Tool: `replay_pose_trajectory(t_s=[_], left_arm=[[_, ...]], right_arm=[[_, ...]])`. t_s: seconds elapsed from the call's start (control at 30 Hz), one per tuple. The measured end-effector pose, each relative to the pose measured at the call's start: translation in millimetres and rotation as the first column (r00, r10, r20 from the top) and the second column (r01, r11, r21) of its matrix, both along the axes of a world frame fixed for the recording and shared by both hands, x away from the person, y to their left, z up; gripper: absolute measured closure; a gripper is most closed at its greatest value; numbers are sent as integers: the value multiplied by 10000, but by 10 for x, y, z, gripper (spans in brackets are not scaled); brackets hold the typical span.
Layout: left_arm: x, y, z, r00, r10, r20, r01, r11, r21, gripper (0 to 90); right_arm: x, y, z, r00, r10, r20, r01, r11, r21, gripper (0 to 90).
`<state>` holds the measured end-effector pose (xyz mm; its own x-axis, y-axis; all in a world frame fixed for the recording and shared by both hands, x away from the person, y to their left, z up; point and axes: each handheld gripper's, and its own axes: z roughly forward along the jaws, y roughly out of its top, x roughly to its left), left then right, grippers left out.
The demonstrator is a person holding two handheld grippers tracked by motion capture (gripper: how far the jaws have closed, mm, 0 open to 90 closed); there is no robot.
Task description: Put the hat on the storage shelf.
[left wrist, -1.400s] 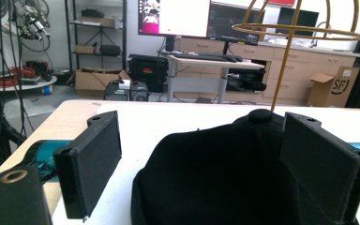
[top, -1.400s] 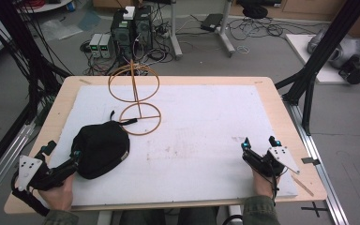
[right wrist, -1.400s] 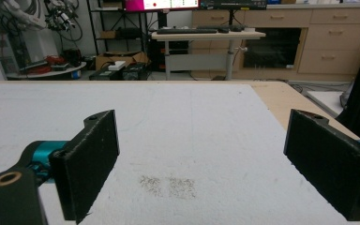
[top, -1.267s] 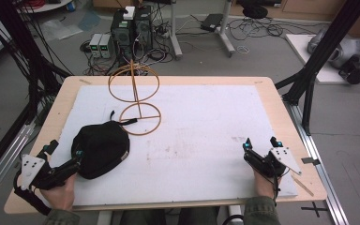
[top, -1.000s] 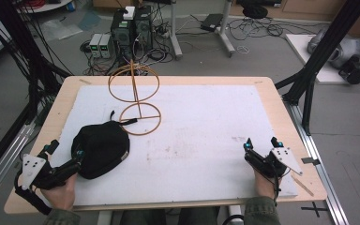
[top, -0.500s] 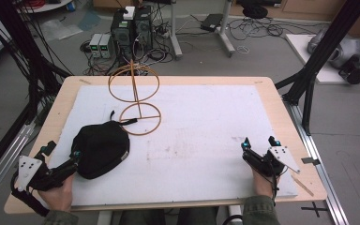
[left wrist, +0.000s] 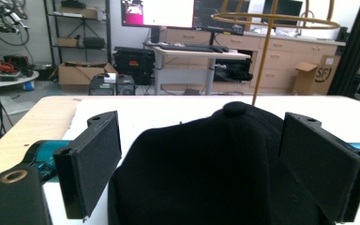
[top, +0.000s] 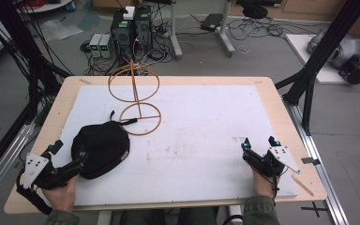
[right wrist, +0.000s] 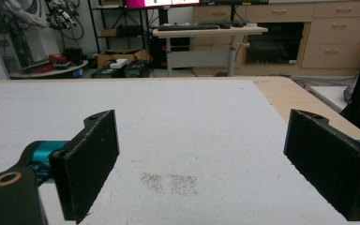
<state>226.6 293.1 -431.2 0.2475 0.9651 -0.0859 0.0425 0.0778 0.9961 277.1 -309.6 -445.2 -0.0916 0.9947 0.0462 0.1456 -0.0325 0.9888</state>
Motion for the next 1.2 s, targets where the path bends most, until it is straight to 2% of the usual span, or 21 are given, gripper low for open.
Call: replay_pose_trajectory(t_s=[0.23,0.63,0.7,0.8,0.83,0.87,0.93,1.0,1.2], left_arm=[[26,-65,2,9991,-393,-156,399,9986,353,137],[56,-167,-4,9971,-649,-402,686,9927,990,141],[77,-197,-13,9954,-703,-655,781,9892,1242,141],[113,-221,-37,9911,-802,-1060,940,9867,1329,141],[113,-221,-37,9911,-802,-1060,940,9867,1329,141],[132,-231,-46,9876,-845,-1325,1026,9854,1356,141],[141,-237,-51,9861,-831,-1436,1030,9851,1374,142],[159,-249,-64,9816,-763,-1750,1022,9843,1440,143],[174,-247,-74,9745,-732,-2121,1049,9843,1421,185]], right_arm=[[6,2,-5,10000,39,-37,-40,10000,-87,97],[11,13,-10,9998,95,-192,-97,9999,-77,97],[12,11,-12,9998,98,-199,-100,9999,-103,97],[15,8,-13,9997,125,-199,-128,9998,-157,97],[15,9,-13,9997,128,-207,-131,9998,-147,97],[16,9,-13,9997,126,-206,-130,9998,-161,97],[16,9,-13,9997,129,-205,-132,9998,-166,97],[18,10,-15,9997,148,-211,-152,9998,-148,97],[19,9,-15,9997,149,-214,-152,9998,-149,97]])
